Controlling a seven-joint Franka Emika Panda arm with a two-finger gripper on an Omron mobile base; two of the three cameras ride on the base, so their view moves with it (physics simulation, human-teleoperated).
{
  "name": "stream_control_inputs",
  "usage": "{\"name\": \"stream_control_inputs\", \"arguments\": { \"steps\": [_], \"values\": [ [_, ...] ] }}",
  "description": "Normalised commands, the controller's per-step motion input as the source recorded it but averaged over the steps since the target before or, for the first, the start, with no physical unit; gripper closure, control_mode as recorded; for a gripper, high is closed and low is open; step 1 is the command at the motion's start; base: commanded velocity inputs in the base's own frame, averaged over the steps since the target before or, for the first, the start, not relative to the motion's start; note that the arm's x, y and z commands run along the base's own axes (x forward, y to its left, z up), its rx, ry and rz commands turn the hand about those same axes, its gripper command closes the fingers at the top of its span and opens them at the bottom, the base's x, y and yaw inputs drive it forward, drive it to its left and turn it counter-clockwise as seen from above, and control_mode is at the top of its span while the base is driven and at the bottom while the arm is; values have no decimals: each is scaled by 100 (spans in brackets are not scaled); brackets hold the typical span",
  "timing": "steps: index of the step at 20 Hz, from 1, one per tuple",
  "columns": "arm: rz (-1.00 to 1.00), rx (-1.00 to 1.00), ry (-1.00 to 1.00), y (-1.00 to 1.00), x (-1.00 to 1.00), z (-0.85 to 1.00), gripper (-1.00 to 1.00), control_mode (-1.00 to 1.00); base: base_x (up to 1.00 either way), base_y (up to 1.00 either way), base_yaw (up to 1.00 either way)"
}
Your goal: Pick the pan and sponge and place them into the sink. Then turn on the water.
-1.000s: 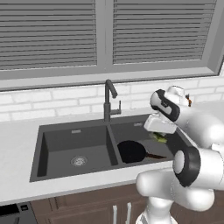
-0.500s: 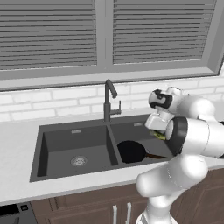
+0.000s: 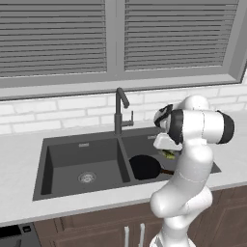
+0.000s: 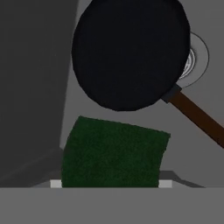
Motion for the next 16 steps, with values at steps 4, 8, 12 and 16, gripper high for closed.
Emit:
{"name": "stream_control_inputs", "arguments": {
  "steps": [4, 8, 12, 16],
  "values": [
    [1, 0, 5, 0, 61, -46, 100, -100, 0, 0, 0],
    [2, 0, 3, 5, 59, -51, 100, -100, 0, 0, 0],
    [0, 0, 0, 19, 46, -68, 100, -100, 0, 0, 0],
    [0, 0, 0, 25, 45, -61, 100, -100, 0, 0, 0]
  ]
}}
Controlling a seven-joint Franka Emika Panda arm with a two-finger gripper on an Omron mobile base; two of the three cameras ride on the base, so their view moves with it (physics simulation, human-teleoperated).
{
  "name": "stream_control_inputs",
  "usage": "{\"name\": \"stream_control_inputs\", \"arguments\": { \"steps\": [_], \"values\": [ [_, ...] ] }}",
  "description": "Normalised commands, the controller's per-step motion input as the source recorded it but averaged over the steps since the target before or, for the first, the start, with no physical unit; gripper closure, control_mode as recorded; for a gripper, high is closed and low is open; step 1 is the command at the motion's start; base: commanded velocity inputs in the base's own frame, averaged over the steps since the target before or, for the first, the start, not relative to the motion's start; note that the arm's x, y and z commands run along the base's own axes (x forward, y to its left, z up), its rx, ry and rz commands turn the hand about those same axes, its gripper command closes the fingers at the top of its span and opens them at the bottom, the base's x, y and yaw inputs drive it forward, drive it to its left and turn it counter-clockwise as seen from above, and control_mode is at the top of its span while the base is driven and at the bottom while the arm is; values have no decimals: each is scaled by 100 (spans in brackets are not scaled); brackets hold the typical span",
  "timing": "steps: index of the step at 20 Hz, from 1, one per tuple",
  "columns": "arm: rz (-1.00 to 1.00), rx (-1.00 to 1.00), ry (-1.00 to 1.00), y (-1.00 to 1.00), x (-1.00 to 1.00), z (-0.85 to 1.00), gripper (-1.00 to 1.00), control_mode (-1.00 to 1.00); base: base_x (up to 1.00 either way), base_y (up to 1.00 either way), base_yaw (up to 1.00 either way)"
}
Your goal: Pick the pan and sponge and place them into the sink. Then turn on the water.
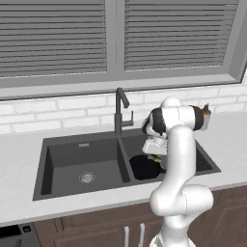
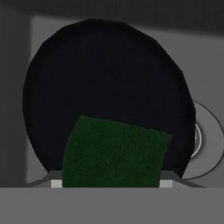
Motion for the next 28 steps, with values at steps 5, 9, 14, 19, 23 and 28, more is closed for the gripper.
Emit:
{"name": "stream_control_inputs", "arguments": {
  "steps": [5, 9, 14, 19, 23, 28],
  "values": [
    [0, 0, 0, 6, 38, -56, 100, -100, 0, 0, 0],
    [0, 0, 0, 0, 13, -45, 100, -100, 0, 0, 0],
    [0, 0, 0, 0, 0, -32, 100, -100, 0, 0, 0],
    [0, 0, 0, 0, 0, -13, -100, -100, 0, 0, 0],
    [0, 0, 0, 0, 0, 0, -100, -100, 0, 0, 0],
    [0, 0, 0, 0, -1, 17, -100, -100, 0, 0, 0]
  ]
}}
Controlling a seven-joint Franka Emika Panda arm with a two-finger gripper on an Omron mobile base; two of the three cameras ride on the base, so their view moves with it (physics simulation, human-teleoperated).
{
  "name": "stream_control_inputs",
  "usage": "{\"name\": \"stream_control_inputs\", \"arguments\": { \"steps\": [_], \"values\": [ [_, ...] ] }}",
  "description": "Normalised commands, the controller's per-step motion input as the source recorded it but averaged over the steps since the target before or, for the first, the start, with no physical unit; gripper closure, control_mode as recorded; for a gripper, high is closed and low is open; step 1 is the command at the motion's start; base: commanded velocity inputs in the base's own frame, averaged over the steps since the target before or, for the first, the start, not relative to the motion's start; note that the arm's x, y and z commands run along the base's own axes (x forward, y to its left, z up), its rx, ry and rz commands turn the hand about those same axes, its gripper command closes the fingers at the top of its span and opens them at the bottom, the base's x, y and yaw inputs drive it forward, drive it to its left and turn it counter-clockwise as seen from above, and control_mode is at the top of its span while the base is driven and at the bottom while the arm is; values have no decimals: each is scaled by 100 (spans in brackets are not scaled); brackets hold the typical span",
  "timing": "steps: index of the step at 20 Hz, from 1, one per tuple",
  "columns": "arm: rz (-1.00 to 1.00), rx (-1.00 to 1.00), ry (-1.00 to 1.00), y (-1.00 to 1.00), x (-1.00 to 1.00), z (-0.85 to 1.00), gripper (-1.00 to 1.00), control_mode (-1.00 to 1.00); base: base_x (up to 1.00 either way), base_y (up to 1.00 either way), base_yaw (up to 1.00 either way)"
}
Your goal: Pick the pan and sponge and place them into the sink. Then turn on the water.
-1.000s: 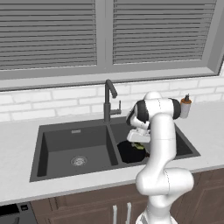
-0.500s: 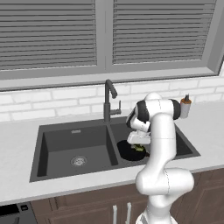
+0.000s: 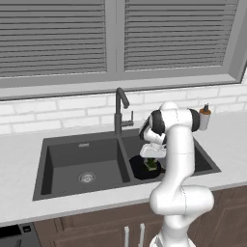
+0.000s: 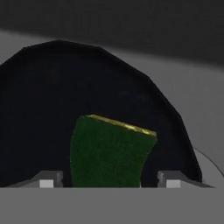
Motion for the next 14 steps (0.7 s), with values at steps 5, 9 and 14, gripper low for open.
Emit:
{"name": "stream_control_inputs", "arguments": {
  "steps": [5, 9, 14],
  "values": [
    [0, 0, 0, 0, -1, 54, -100, -100, 0, 0, 0],
    [0, 0, 0, -11, -17, 72, -100, -100, 0, 0, 0],
    [0, 0, 0, -19, -29, 61, -100, -100, 0, 0, 0]
  ]
}}
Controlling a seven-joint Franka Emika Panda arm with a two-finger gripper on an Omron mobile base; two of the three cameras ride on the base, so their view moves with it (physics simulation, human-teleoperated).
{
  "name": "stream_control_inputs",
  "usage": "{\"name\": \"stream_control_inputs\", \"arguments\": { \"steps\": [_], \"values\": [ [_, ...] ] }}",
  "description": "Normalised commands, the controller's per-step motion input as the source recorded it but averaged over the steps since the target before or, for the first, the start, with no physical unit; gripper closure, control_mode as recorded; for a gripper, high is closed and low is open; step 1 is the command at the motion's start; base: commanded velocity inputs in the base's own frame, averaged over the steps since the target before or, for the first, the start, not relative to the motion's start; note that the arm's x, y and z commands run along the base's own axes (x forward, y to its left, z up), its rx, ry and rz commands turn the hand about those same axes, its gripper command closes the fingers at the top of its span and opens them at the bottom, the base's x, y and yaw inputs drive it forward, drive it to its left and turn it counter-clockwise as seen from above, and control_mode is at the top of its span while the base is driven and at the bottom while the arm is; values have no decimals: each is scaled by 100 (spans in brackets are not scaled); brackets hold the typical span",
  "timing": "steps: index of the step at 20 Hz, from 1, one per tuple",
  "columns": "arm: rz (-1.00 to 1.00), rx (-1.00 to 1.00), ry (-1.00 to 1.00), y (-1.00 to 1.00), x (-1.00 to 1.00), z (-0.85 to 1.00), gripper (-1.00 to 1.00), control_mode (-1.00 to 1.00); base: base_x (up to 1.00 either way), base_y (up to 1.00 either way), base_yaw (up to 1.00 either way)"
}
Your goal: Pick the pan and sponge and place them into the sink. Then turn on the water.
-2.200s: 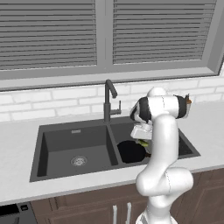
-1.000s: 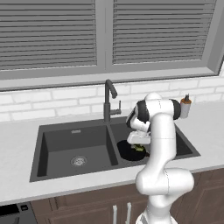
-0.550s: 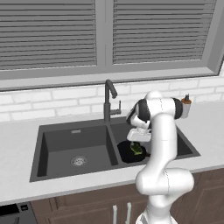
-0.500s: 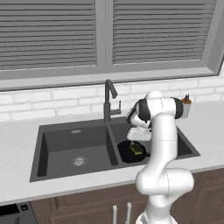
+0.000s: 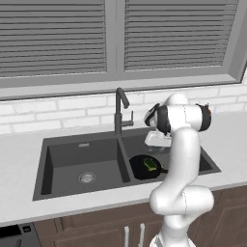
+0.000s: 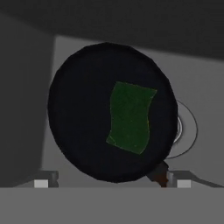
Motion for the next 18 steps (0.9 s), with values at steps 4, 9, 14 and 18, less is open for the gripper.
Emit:
{"name": "stream_control_inputs", "arguments": {
  "steps": [4, 9, 14, 18],
  "values": [
    [0, 0, 0, -12, -25, 49, -100, -100, 0, 0, 0],
    [0, 0, 0, -5, -1, 32, -100, -100, 0, 0, 0],
    [0, 0, -4, 0, -4, 43, -100, -100, 0, 0, 0],
    [0, 0, -24, 7, -5, 47, -100, -100, 0, 0, 0]
  ]
}}
